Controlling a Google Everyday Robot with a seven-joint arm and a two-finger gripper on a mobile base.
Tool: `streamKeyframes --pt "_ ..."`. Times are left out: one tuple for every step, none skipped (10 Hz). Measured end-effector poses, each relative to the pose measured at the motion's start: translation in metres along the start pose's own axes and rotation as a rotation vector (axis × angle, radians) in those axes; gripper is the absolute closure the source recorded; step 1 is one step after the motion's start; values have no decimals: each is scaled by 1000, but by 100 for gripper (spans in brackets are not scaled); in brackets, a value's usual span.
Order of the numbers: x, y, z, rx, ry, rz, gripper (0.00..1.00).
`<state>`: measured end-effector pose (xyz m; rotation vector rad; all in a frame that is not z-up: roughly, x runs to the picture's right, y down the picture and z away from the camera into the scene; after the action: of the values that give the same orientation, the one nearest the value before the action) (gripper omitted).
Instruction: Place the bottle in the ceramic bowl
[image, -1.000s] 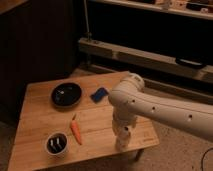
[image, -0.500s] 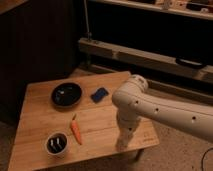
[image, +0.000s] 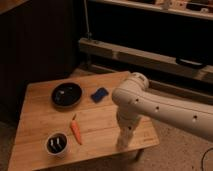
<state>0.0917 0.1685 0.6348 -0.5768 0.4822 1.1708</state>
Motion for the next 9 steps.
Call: streamKeyframes --pt "-3 4 -1 -2 4 -13 94" --pt "-7 8 -1 -4 8 -27 94" --pt "-16 14 -5 -12 5 -41 94" --pt "-30 19 -14 -22 -8 -54 94" --pt "-44 20 -25 -29 -21 -58 94" --pt "-69 20 -47 -40 -45 -62 94" --pt "-84 19 -62 -44 -59 -62 94" --pt "-108 18 -82 -49 -73 -60 94" --pt "-137 20 -98 -52 -88 -53 94"
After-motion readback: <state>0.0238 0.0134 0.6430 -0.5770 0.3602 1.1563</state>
